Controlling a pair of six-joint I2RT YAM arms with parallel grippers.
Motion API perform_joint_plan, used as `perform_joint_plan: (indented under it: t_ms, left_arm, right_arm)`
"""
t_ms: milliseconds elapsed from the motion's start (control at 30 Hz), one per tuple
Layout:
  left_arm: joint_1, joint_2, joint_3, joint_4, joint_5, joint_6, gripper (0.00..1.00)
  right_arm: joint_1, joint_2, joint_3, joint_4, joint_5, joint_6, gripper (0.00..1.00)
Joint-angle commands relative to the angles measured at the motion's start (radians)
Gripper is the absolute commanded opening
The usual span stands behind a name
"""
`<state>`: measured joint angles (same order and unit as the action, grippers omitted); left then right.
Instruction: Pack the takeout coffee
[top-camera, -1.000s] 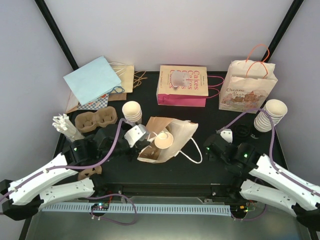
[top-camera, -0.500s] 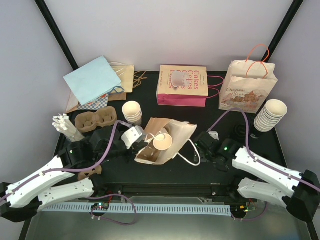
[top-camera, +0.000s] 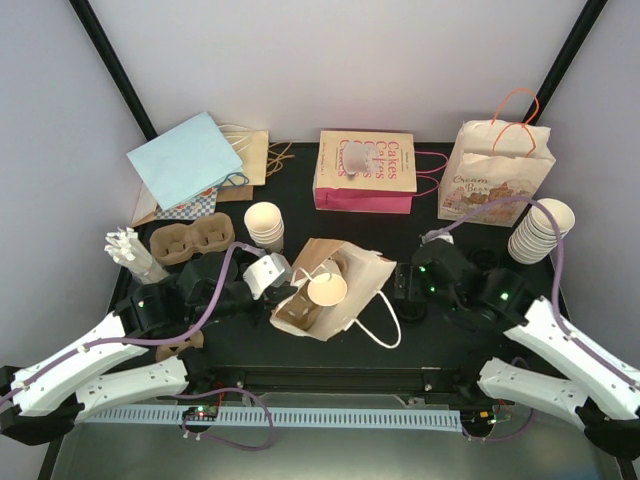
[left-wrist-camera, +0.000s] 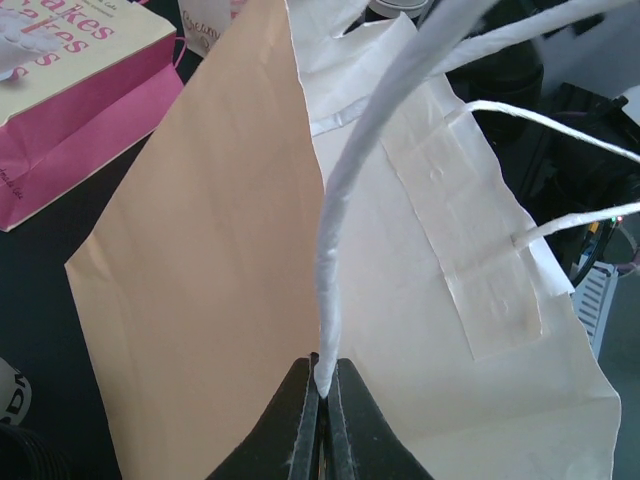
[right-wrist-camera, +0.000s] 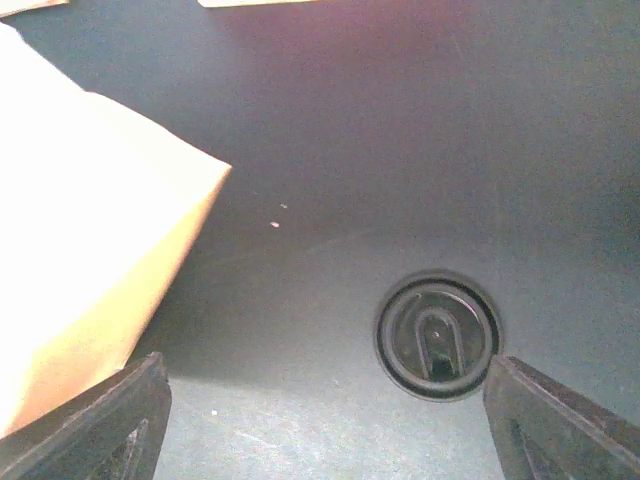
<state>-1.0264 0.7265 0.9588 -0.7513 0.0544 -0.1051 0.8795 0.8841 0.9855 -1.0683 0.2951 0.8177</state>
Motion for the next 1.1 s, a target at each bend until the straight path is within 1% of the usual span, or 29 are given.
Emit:
perform_joint_plan:
  t_ms: [0, 133, 200, 367, 433, 500, 533, 600, 633, 867, 967, 1067]
  left_arm:
    - [0.007, 0.001, 0.004, 0.036, 0.035, 0.015, 0.02]
    - [0.007, 0.016, 0.010, 0.056, 0.042, 0.016, 0.02]
    - [0.008, 0.025, 0.013, 0.063, 0.044, 0.017, 0.02]
    - [0.006, 0.045, 0.023, 0.077, 0.048, 0.018, 0.02]
    - [0.006, 0.048, 0.026, 0.079, 0.044, 0.017, 0.02]
    - [0.006, 0.050, 0.027, 0.082, 0.041, 0.014, 0.02]
    - [0.006, 0.049, 0.028, 0.083, 0.041, 0.013, 0.02]
    - [0.006, 0.047, 0.026, 0.086, 0.038, 0.012, 0.01]
    - [0.007, 0.047, 0.026, 0.087, 0.036, 0.012, 0.01]
    - [0.006, 0.051, 0.026, 0.092, 0.031, 0.008, 0.02]
    - [0.007, 0.051, 0.026, 0.095, 0.029, 0.008, 0.02]
    - [0.007, 0.052, 0.028, 0.096, 0.031, 0.010, 0.02]
  right_arm:
    - [-0.004, -0.065, 0.095, -0.050, -0.058, -0.137, 0.83]
    - [-0.004, -0.145, 0.160, -0.021, -0.105, -0.184, 0.73]
    - [-0.004, -0.171, 0.180, 0.009, -0.153, -0.221, 0.67]
    - [-0.002, -0.199, 0.155, 0.107, -0.297, -0.303, 0.49]
    - [-0.002, -0.234, 0.113, 0.166, -0.343, -0.315, 0.39]
    - [-0.002, -0.267, 0.077, 0.223, -0.381, -0.323, 0.24]
    - [-0.003, -0.276, 0.061, 0.240, -0.394, -0.325, 0.16]
    - [-0.001, -0.274, 0.034, 0.254, -0.411, -0.328, 0.03]
    - [-0.001, -0.268, 0.021, 0.258, -0.421, -0.326, 0.01]
    - [0.050, -0.260, -0.051, 0.306, -0.411, -0.311, 0.01]
    - [0.090, -0.239, -0.061, 0.318, -0.378, -0.308, 0.01]
    - [0.147, -0.212, -0.068, 0.322, -0.311, -0.297, 0.01]
